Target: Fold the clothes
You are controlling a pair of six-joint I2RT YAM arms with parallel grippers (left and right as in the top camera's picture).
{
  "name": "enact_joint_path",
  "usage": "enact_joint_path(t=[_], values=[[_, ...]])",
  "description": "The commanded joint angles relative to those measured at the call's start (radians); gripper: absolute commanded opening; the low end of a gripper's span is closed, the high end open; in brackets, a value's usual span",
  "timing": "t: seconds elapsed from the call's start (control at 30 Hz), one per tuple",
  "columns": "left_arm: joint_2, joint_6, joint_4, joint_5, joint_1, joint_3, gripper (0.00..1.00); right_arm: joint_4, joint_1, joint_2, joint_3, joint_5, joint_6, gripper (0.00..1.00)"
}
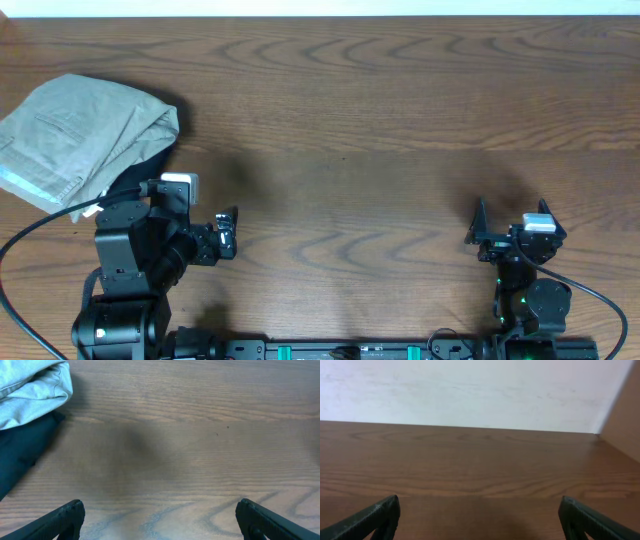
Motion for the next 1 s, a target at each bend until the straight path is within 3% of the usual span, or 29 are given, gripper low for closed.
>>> enact_joint_path(t=[0.0, 0.27, 0.43, 0.67, 0.97], values=[[-0.002, 0.01, -0.003, -0.006, -0.005, 0.001, 0.98, -0.006, -0.004, -0.006, -0.002, -0.008, -0.012, 0.99], [-0.085, 0.043, -0.018, -0.074, -0.002, -0.021, 0.98, -0.006, -0.004, -0.006, -0.002, -0.008, -0.012, 0.99], [-0.257, 0.043, 0.016, -0.074, -0.002, -0.177, 0.98, -0.006, -0.004, -0.006, -0.002, -0.008, -0.012, 0.99], [-0.51, 0.035, 0.343, -0.074, -0.002, -0.476, 0.98, -0.006, -0.004, -0.006, -0.002, -0.008, -0.012, 0.99], [-0.646, 0.035, 0.697, -0.133, -0.016, -0.718, 0.98, -0.005, -0.004, -0.006, -0.002, -0.008, -0.012, 0.99]])
